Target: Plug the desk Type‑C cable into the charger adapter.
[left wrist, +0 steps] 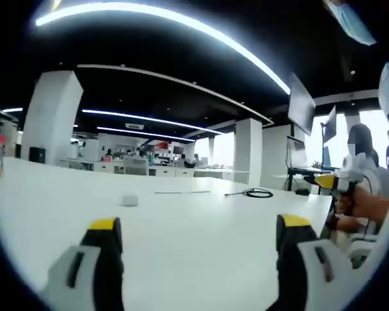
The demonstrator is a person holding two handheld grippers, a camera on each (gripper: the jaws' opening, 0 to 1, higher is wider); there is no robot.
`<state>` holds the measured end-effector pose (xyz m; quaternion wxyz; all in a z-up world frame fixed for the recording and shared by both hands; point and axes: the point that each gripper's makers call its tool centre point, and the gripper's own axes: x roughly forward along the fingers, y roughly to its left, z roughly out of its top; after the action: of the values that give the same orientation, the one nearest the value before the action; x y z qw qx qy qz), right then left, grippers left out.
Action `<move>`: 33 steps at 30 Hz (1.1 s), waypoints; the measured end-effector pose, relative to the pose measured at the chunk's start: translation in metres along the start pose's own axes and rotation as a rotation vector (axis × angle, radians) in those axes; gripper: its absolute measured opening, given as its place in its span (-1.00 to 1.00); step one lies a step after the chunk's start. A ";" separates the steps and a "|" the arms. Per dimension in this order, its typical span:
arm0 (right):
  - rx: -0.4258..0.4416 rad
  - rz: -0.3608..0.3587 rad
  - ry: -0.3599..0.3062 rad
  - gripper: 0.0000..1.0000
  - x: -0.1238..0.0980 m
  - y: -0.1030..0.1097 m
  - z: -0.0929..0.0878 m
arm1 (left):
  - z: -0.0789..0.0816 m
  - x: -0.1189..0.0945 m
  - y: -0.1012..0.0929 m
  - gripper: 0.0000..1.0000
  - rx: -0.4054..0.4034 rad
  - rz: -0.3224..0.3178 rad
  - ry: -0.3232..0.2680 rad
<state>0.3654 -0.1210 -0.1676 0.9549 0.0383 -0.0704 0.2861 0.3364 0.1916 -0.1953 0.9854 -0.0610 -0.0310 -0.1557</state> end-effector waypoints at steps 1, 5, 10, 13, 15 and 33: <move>-0.001 -0.001 0.000 1.00 0.000 -0.001 0.000 | 0.000 0.000 0.000 0.99 -0.002 0.000 0.001; -0.004 -0.006 0.006 1.00 -0.001 -0.002 -0.003 | -0.001 -0.001 0.000 0.99 -0.008 0.001 0.000; 0.000 -0.009 0.008 1.00 -0.003 -0.002 -0.005 | -0.002 -0.002 0.000 0.99 -0.008 0.000 0.005; -0.002 -0.012 0.004 1.00 -0.004 -0.003 -0.003 | -0.002 -0.002 0.000 0.99 -0.004 0.002 0.005; -0.008 -0.013 -0.009 1.00 -0.005 -0.003 0.000 | 0.000 -0.002 -0.001 0.99 0.001 0.000 0.000; -0.013 -0.021 -0.001 1.00 -0.007 -0.006 -0.003 | -0.002 -0.004 -0.001 0.99 0.006 0.001 0.011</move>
<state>0.3634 -0.1298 -0.1718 0.9580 0.0332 -0.0724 0.2756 0.3327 0.1911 -0.1970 0.9858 -0.0571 -0.0260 -0.1555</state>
